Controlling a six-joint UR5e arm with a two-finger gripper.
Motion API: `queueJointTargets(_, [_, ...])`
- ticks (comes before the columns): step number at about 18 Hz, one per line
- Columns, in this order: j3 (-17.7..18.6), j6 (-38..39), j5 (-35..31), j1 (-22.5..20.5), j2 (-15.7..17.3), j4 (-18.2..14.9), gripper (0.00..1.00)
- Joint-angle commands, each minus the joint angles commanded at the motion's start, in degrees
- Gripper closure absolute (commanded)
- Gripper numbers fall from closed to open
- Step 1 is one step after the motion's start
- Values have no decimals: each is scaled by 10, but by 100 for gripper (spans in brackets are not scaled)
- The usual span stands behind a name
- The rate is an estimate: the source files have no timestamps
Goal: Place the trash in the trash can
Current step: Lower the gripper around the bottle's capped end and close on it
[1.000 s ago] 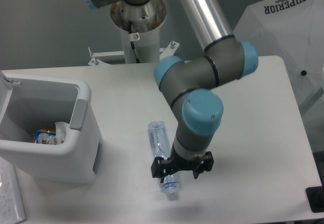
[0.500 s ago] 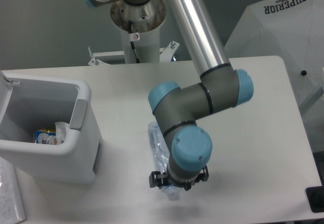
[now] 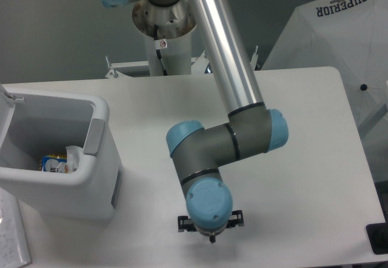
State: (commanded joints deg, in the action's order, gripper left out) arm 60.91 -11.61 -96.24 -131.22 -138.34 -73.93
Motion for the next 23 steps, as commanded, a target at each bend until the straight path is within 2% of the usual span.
queueJointTargets(2, [3,7,-2,1,-3,19,0])
queueJointTargets(10, [9,8,-54,14,-16,21,1])
queueJointTargets(12, [14,8,-54,15,-14,20,10])
queueJointTargets(16, [20,8,-54,19,-11,20,49])
queueJointTargets(18, [20,8,-54,20,-11,20,65])
queueJointTargets(19, [20,8,-54,19,-11,19,69])
queueJointTargets(23, [21,8,-54,20,-10,19,72])
